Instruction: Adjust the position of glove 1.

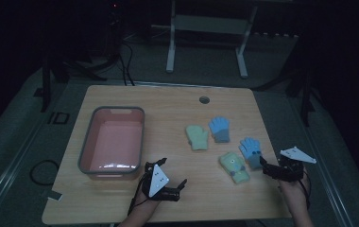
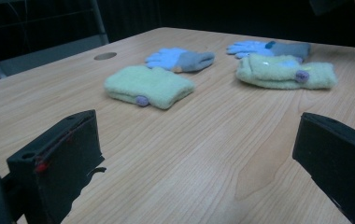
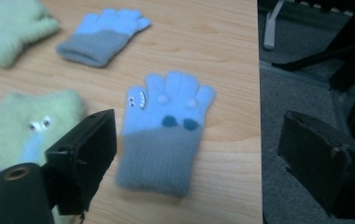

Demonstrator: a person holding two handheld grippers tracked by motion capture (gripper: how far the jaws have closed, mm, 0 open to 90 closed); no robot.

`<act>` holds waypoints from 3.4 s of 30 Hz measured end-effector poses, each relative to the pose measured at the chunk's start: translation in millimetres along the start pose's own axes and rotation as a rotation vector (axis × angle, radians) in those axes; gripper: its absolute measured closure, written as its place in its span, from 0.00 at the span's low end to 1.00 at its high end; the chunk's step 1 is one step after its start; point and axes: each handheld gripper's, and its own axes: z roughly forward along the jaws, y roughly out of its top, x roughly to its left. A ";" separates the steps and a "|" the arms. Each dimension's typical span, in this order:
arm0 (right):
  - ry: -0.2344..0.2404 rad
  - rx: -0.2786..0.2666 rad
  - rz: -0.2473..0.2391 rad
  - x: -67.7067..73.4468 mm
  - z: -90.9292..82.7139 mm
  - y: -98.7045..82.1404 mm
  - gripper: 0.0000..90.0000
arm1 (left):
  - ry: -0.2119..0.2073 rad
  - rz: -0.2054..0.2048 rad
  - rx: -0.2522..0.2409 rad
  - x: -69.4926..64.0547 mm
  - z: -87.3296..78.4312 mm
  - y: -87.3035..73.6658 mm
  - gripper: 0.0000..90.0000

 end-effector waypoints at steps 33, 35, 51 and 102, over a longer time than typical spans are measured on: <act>0.149 -0.012 -0.110 49.7 12.7 91.1 0.15 | -0.004 -0.003 0.001 0.6 -0.1 0.0 0.01; 0.157 -0.011 -0.120 53.3 17.6 94.2 0.15 | -0.005 -0.004 0.001 0.7 -0.2 0.0 0.01; 0.280 0.024 -0.159 87.7 49.6 116.7 0.21 | -0.007 -0.001 -0.001 0.4 -0.3 -0.1 0.01; 0.413 0.232 -0.341 159.6 188.8 106.8 0.76 | -0.018 0.002 -0.003 0.0 -0.7 -0.1 0.01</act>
